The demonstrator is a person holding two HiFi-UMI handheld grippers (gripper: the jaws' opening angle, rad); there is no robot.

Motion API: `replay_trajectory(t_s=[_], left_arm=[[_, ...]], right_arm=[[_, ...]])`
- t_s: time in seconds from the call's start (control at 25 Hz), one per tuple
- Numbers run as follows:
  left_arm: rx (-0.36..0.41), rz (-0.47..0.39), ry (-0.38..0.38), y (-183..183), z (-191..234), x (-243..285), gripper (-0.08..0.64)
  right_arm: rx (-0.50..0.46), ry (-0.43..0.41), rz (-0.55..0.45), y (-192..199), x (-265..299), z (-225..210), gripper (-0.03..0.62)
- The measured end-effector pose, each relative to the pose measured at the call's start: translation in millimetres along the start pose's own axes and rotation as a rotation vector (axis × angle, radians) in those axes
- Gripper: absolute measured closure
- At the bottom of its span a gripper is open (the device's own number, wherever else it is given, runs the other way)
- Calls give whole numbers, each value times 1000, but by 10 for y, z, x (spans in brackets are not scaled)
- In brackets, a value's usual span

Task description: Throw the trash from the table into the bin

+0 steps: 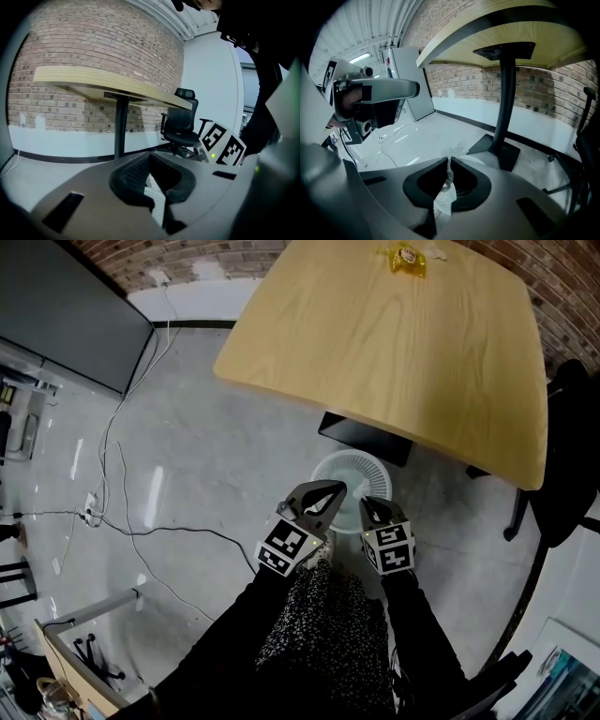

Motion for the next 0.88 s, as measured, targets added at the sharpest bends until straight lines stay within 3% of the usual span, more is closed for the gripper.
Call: replay_trajectory(t_s=[0.52, 0.64, 0.76, 0.88], left_arm=[[-19, -7, -4, 55, 89, -51, 560], [-42, 0, -7, 86, 101, -76, 560], [-42, 0, -9, 85, 104, -98, 560], [-34, -13, -1, 6, 99, -107, 560]], right_arm=[[9, -2, 2, 59, 138, 29, 563], [0, -13, 27, 95, 161, 64, 532], [8, -17, 22, 97, 189, 87, 394], [21, -11, 17, 63, 184, 87, 382]])
Point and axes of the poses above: the fingertips, and each gripper's own axes: x forward along the fingers, z to its left, y out of its underside, the point moved 3 cm from there along -x, backward along the fingers, and after that the axes turned 6 degrees about x, right-handed, at the moved point
